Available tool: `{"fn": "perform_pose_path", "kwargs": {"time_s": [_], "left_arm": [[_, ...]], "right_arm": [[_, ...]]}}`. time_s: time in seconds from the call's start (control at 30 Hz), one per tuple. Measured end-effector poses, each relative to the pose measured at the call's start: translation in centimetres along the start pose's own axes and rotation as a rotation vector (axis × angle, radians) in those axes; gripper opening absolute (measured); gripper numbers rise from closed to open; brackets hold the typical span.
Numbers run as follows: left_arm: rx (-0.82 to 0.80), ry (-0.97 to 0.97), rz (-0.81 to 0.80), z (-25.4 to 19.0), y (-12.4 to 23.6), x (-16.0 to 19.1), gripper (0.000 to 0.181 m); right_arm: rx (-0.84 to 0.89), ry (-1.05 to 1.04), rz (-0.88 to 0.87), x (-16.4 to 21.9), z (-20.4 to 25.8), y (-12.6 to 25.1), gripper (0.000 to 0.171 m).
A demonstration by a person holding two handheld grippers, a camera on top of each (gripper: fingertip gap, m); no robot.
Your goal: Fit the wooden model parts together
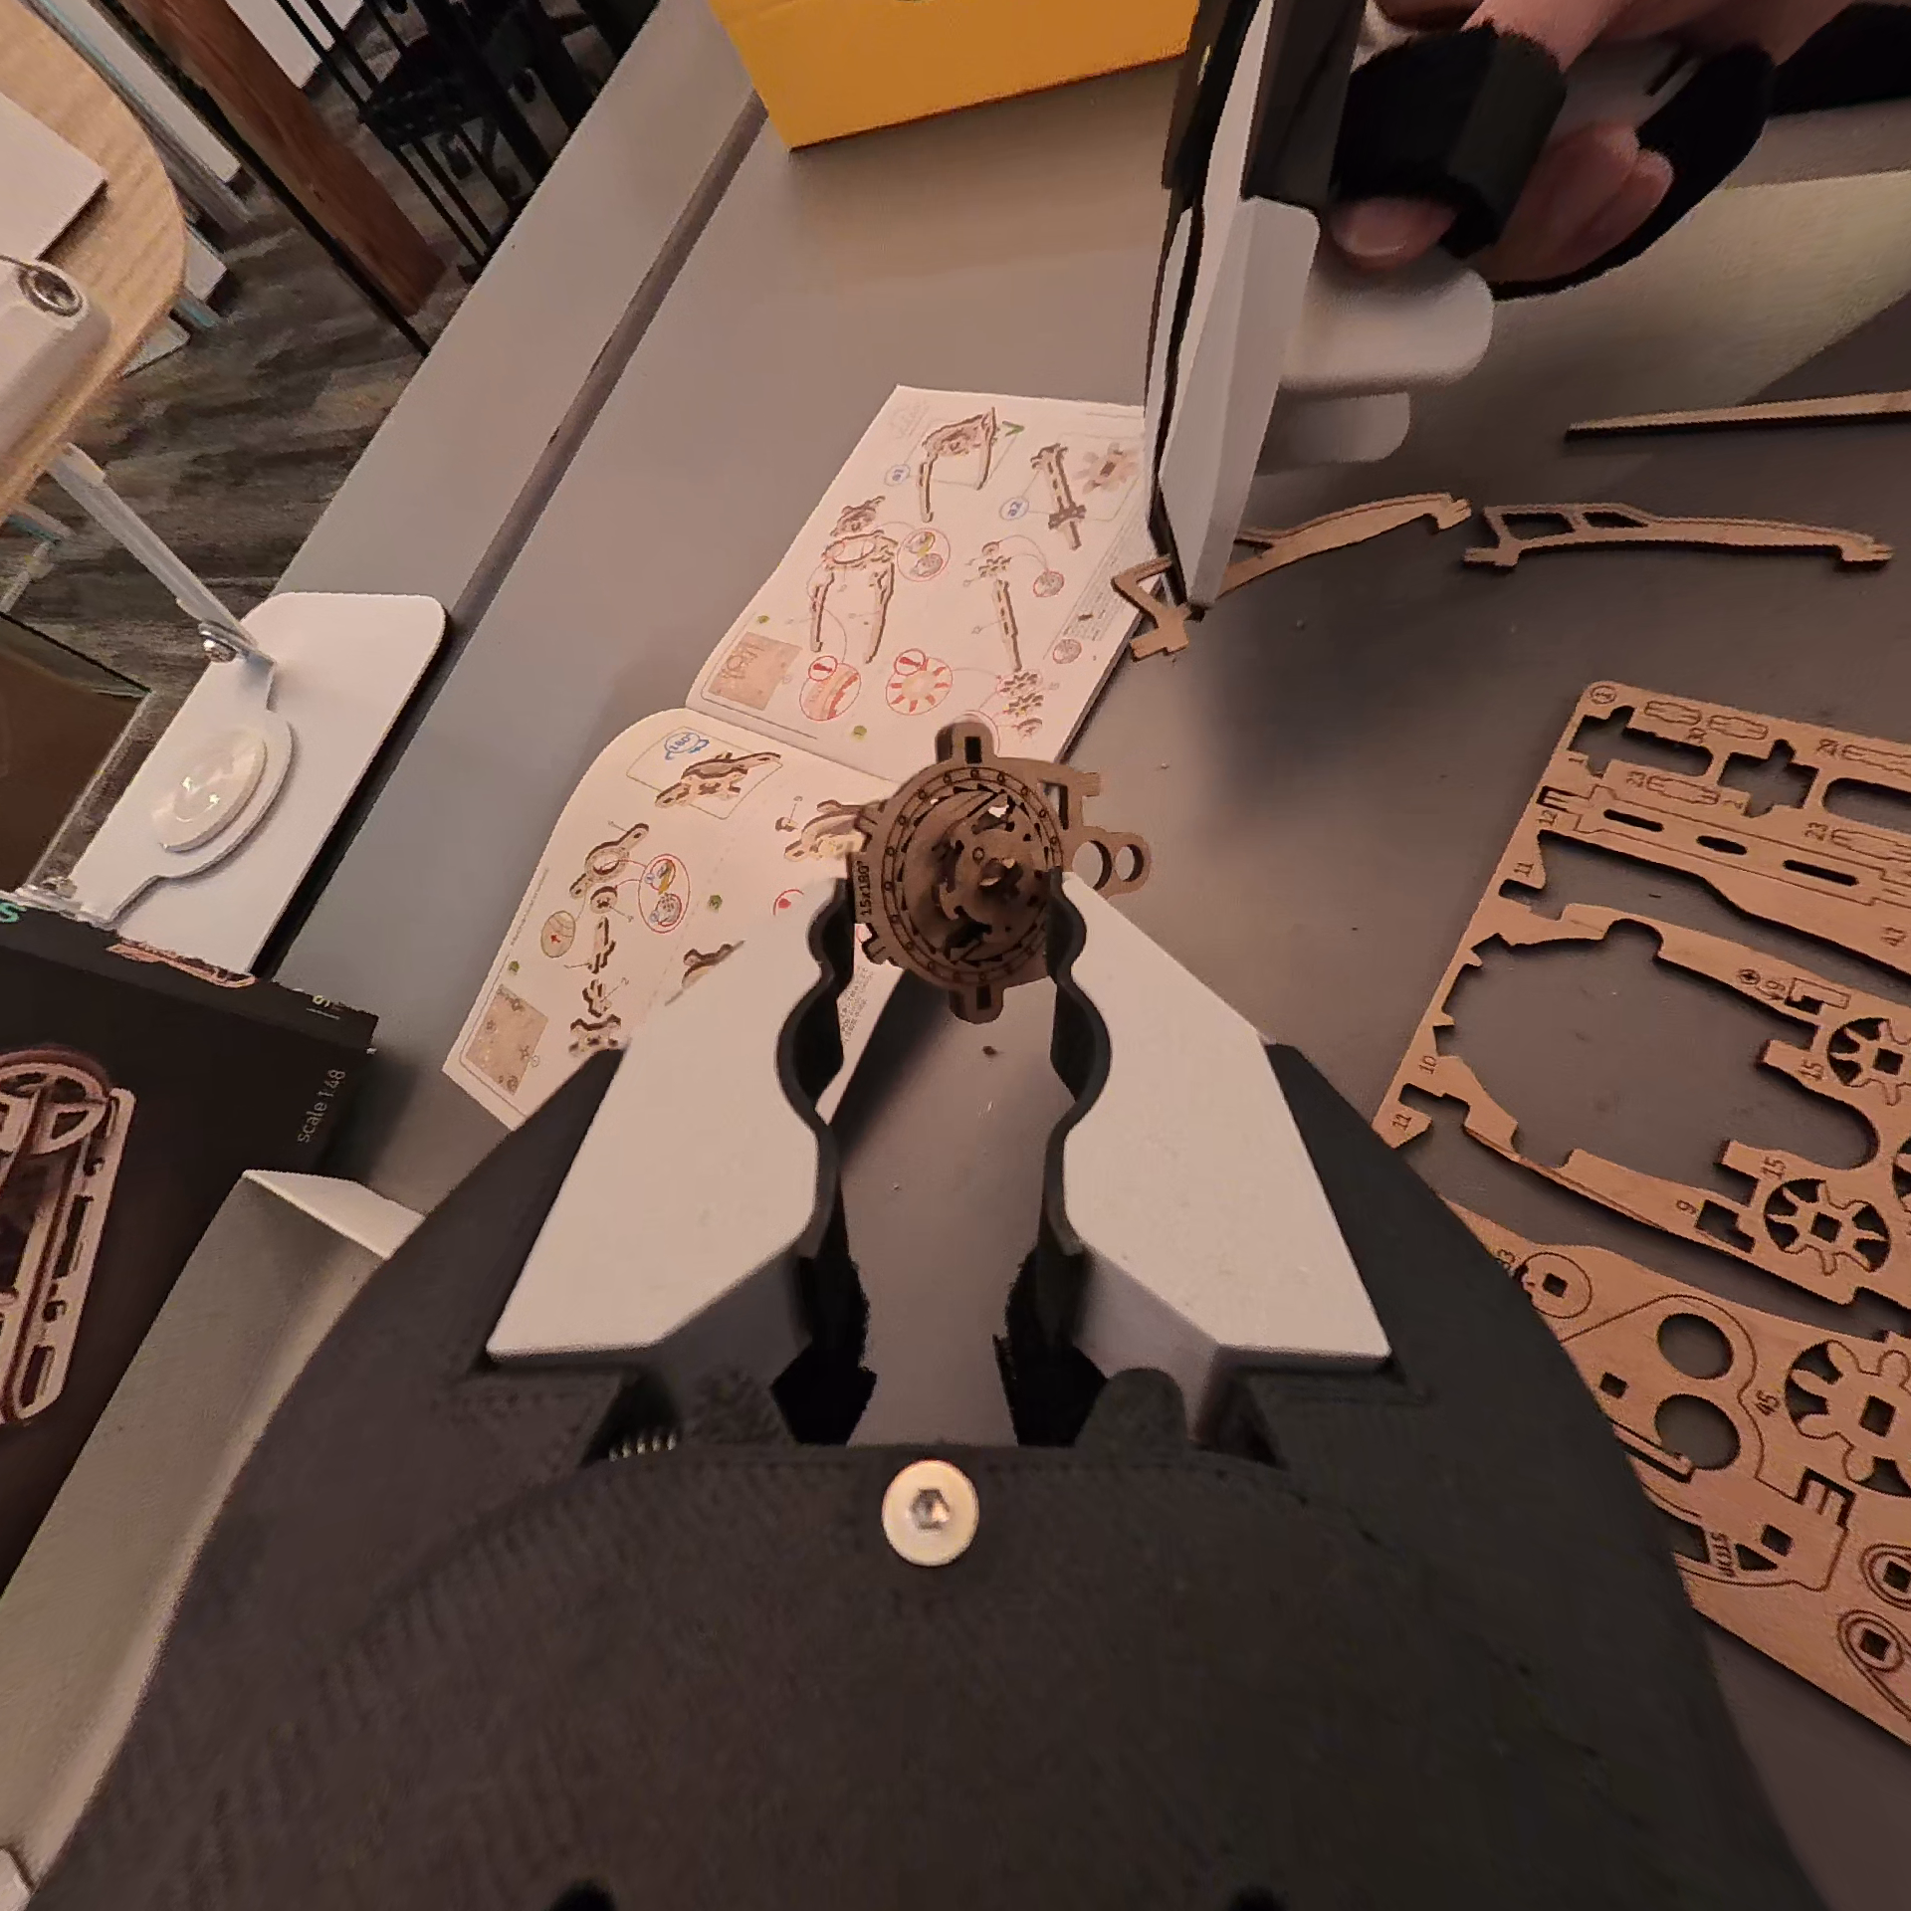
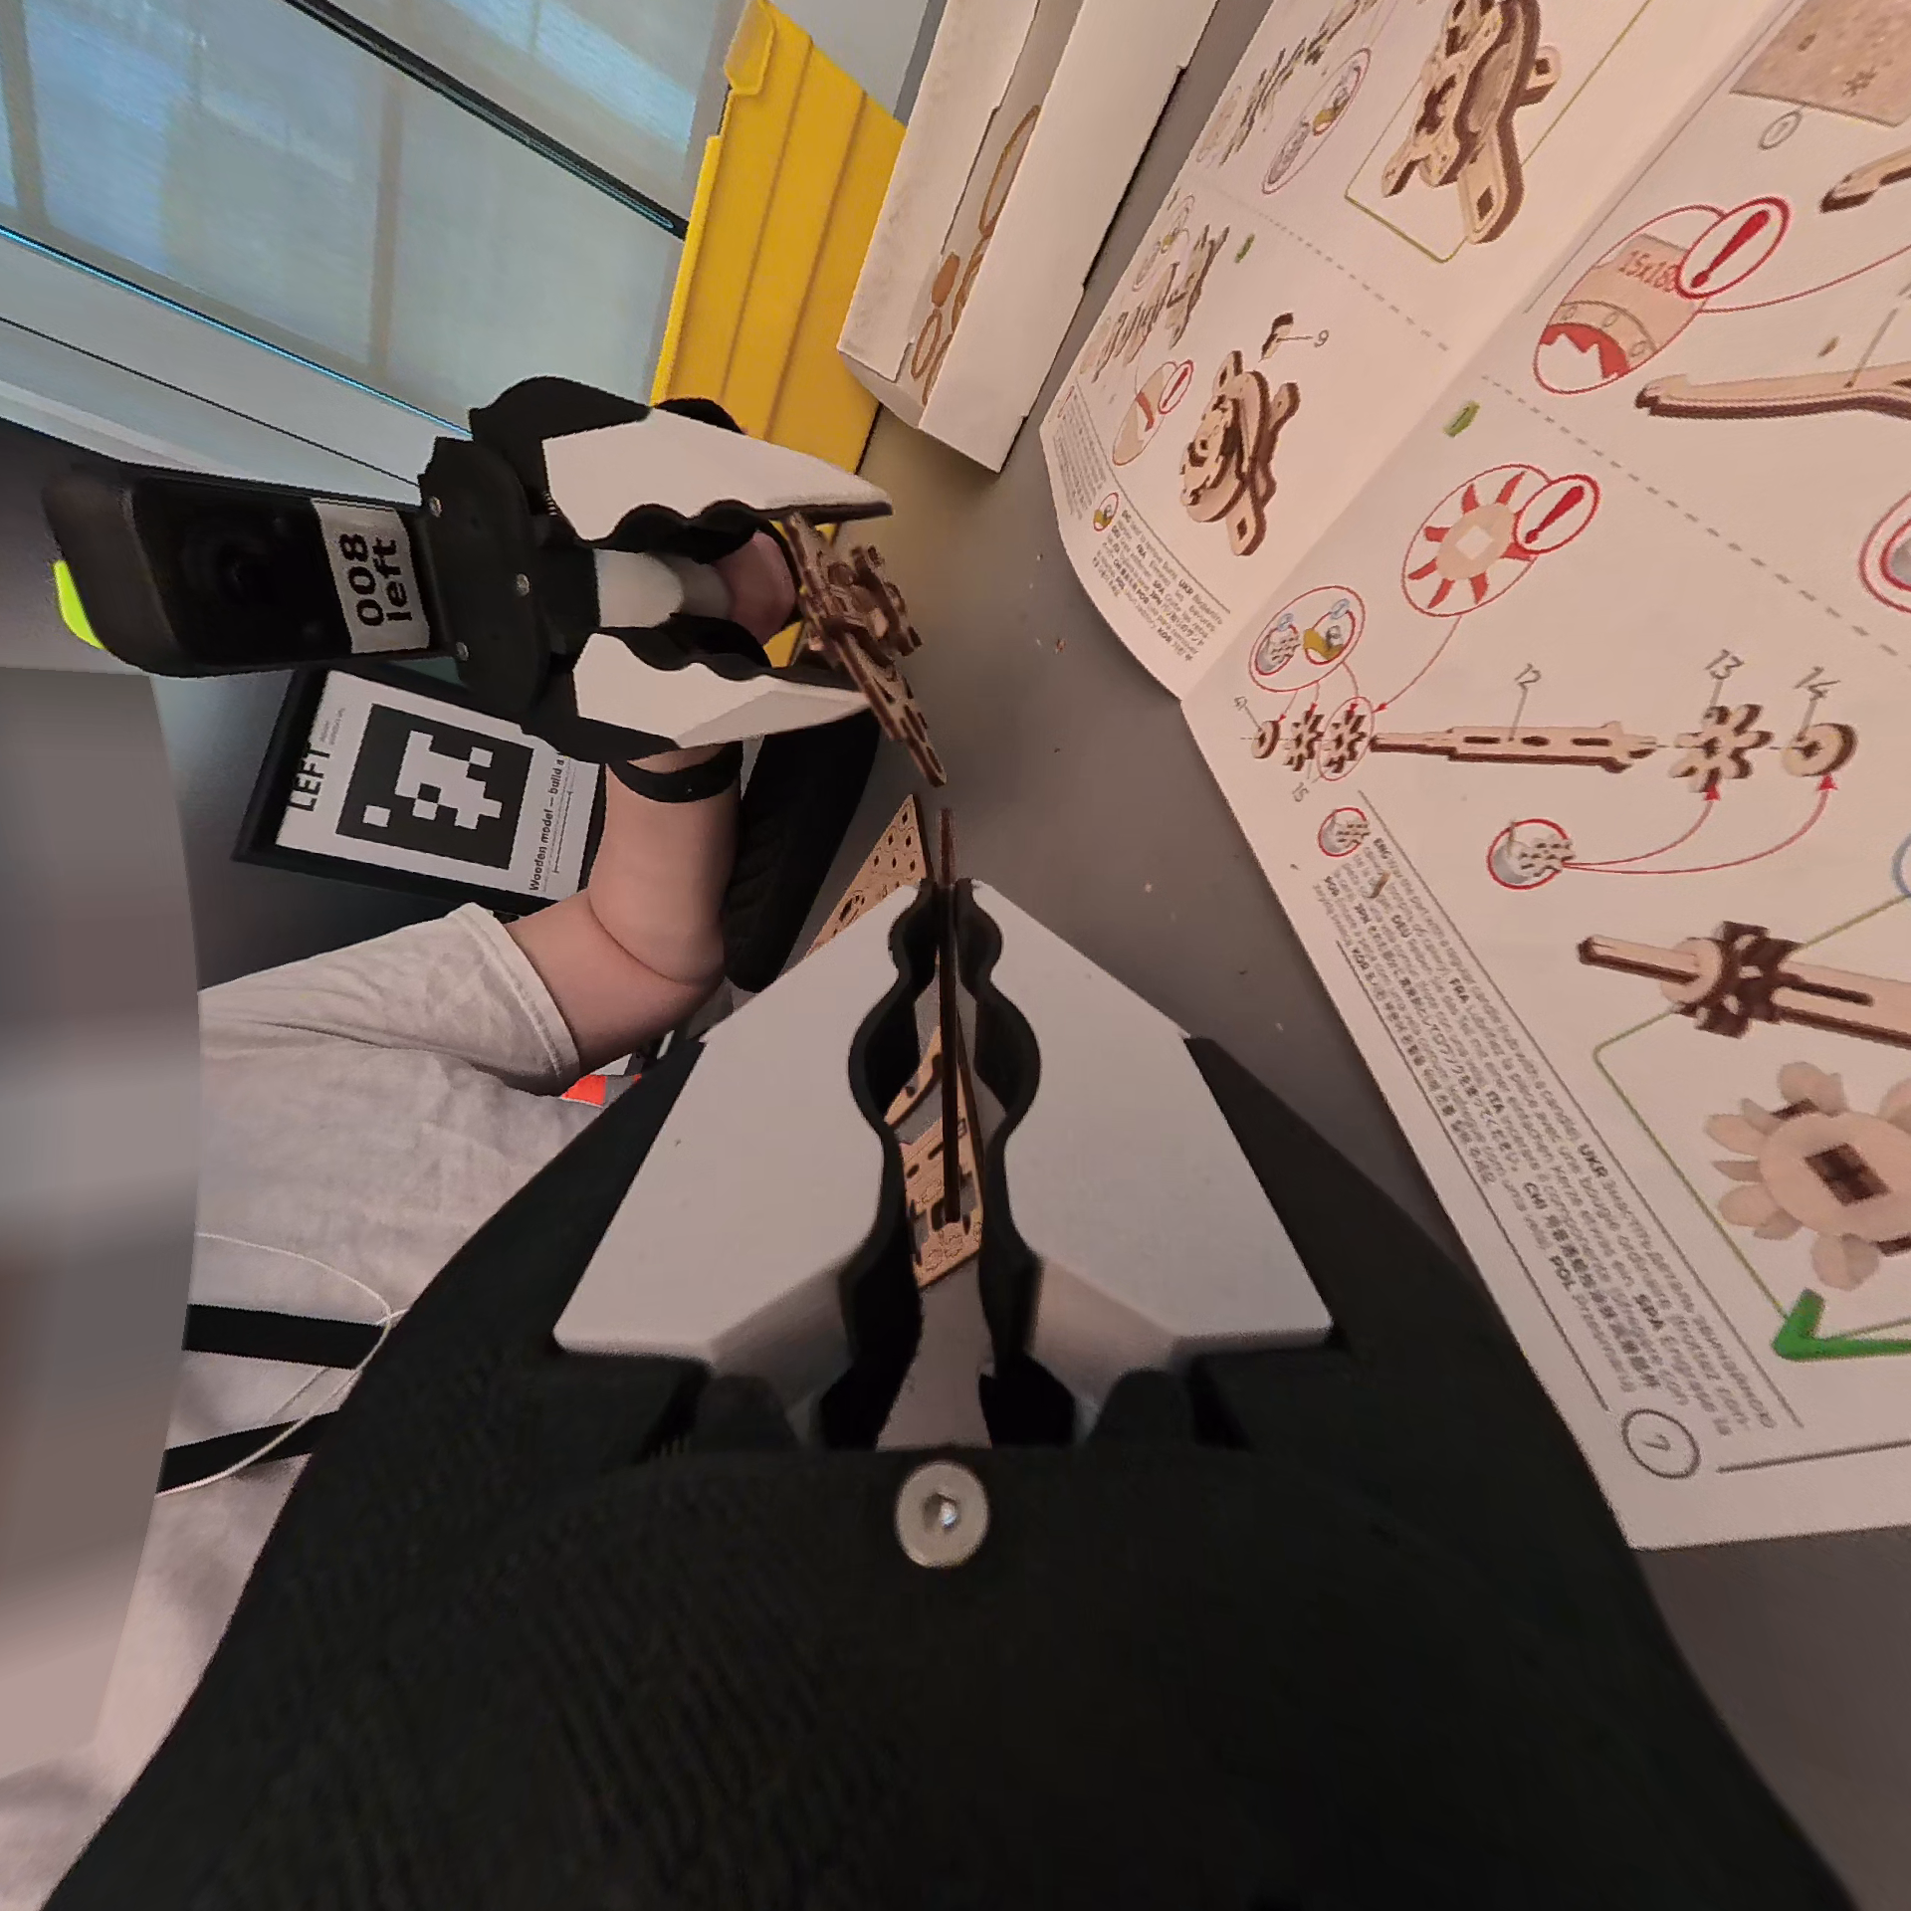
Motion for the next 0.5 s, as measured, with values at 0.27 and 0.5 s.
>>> {"fn": "perform_pose_path", "kwargs": {"time_s": [0.27, 0.5], "left_arm": [[-0.022, 0.013, 0.028, 0.2, -0.3, 0.4, 0.035], [-0.054, 0.045, 0.017, 0.3, -0.5, -0.1, 0.035]], "right_arm": [[-0.022, -0.037, -0.024, -0.3, 0.3, 0.1, 0.000], [-0.110, -0.067, -0.119, -1.2, 2.1, -0.3, 0.000]]}}
Point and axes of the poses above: each gripper's, where its closed fingertips meet, y back along the fingers, x out of its underside, z = x × y across the jaws, the point moved 4 cm from there along y, back along the fingers, and after that the axes turned 11 degrees about x, right-handed, at the moved point
